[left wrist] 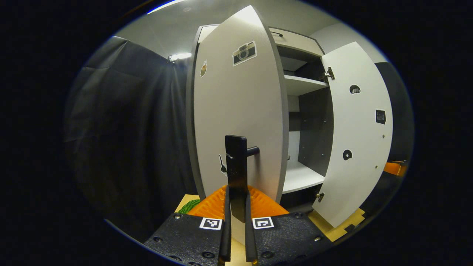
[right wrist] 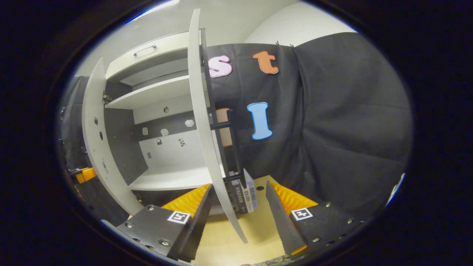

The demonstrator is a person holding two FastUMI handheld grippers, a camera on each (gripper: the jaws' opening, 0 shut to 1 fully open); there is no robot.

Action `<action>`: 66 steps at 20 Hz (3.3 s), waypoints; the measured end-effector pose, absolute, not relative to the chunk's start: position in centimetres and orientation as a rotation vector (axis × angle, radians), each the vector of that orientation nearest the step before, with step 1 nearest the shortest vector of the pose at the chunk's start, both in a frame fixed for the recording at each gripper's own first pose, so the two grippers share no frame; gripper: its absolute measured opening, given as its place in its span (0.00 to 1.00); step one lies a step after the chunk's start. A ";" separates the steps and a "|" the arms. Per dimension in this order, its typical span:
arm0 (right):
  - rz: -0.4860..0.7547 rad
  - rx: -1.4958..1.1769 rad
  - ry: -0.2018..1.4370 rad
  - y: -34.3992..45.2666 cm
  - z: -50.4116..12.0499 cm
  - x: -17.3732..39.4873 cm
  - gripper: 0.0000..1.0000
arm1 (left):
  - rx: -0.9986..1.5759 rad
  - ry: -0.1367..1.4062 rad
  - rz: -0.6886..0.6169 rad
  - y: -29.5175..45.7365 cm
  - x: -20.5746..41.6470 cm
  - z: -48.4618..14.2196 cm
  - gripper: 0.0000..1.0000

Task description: Open the right door of the double-door shoe cabinet with the right hand, and open the left door with the left hand.

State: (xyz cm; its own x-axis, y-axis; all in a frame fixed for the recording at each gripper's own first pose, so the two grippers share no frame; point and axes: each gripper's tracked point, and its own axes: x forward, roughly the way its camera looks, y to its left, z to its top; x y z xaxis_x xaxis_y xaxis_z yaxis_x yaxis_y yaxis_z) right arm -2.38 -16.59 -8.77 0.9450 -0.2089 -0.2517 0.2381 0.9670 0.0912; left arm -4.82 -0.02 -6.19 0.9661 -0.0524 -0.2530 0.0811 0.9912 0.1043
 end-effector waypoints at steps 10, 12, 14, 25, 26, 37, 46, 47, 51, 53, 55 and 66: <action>-0.213 0.129 0.224 -16.3 -8.3 -2.2 0.77 | 0.130 0.247 -0.034 2.1 -5.6 -5.9 0.10; -0.207 0.124 0.222 -16.2 -8.2 -2.0 0.77 | 0.125 0.242 -0.021 3.3 -6.0 -5.7 0.09; -0.199 0.119 0.220 -16.0 -8.2 -1.9 0.77 | 0.111 0.234 -0.002 4.2 -6.3 -5.5 0.07; -0.161 0.083 0.223 -14.5 -8.4 -1.6 0.77 | 0.096 0.222 0.129 10.5 -6.9 -4.9 0.00; -0.160 0.082 0.224 -14.4 -8.5 -1.6 0.77 | 0.085 0.225 0.130 10.7 -6.9 -5.0 0.00; -0.153 0.085 0.225 -13.7 -8.5 -1.5 0.77 | 0.062 0.211 0.112 11.4 -7.0 -5.1 0.03; -0.132 0.075 0.227 -12.2 -8.6 -1.2 0.80 | 0.061 0.207 0.147 13.9 -7.5 -4.9 0.66; -0.132 0.075 0.225 -12.1 -8.6 -1.3 0.82 | 0.059 0.208 0.147 14.1 -7.5 -4.9 0.75; -0.128 0.069 0.212 -11.2 -8.2 -1.3 0.92 | 0.060 0.207 0.146 14.5 -7.5 -4.8 0.87; -0.123 0.059 0.205 -10.5 -8.0 -1.4 0.82 | 0.066 0.208 0.143 14.5 -7.6 -4.8 0.85; -0.113 0.047 0.196 -9.6 -7.5 -1.5 0.77 | 0.065 0.207 0.142 14.5 -7.5 -4.8 0.86; 0.082 -0.020 0.162 -1.2 -6.2 2.0 0.77 | 0.098 0.213 0.194 15.0 -10.4 -3.7 0.90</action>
